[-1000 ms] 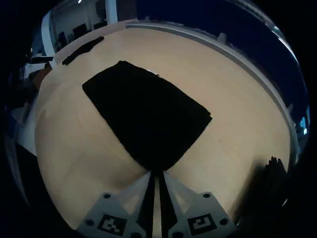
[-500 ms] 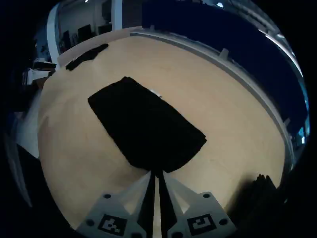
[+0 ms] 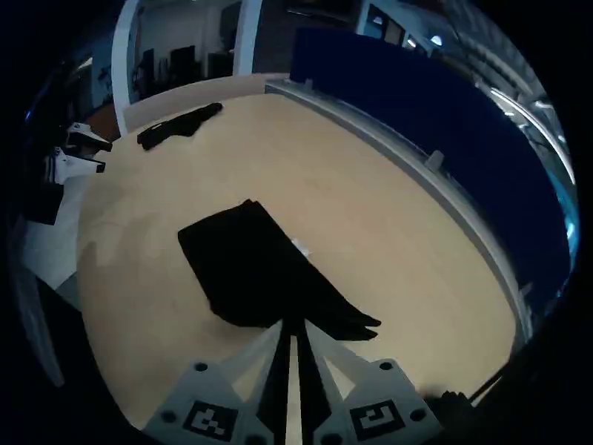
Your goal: Fold towel
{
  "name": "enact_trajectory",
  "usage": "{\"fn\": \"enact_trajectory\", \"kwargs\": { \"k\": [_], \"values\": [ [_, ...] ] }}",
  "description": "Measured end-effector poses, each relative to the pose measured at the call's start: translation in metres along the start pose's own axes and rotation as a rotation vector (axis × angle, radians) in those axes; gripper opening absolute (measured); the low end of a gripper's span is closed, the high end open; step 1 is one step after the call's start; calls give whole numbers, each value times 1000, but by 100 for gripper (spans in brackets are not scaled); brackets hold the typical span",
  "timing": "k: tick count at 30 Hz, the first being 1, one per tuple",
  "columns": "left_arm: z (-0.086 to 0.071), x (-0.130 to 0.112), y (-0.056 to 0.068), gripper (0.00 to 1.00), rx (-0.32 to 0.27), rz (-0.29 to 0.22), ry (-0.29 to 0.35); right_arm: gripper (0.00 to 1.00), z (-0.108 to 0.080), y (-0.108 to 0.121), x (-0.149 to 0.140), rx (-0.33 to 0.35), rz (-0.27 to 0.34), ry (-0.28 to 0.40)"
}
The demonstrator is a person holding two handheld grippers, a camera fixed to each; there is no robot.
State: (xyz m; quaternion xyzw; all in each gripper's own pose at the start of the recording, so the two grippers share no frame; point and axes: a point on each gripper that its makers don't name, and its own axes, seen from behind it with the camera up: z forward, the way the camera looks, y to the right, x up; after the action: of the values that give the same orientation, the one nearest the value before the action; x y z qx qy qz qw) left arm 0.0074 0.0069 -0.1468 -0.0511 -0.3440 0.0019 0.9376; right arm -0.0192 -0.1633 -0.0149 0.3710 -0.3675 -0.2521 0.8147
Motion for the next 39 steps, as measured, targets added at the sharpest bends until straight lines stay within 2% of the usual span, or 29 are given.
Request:
{"fn": "enact_trajectory", "kwargs": {
  "k": [6, 14, 24, 30, 33, 36, 39],
  "values": [
    [-4, 0, -1, 90, 5, -13, 6, 6, 5, -2, 10, 11, -37, -3],
    [-13, 0, -8, 90, 31, -24, 18, 6, 19, -19, 37, 52, -103, 10],
    [-31, -6, -22, 90, 78, -64, 33, 6, 56, -71, 69, 145, -195, 15],
    [-38, -14, -29, 90, 102, -88, 33, 6, 91, -112, 71, 208, -200, 14],
    [-39, -18, -31, 90, 110, -97, 29, 6, 111, -132, 61, 252, -180, -4],
    [-40, -20, -32, 90, 114, -99, 27, 6, 124, -145, 51, 281, -150, -21],
    [-39, -20, -31, 90, 112, -100, 28, 6, 130, -148, 46, 292, -122, -34]
  ]
}}
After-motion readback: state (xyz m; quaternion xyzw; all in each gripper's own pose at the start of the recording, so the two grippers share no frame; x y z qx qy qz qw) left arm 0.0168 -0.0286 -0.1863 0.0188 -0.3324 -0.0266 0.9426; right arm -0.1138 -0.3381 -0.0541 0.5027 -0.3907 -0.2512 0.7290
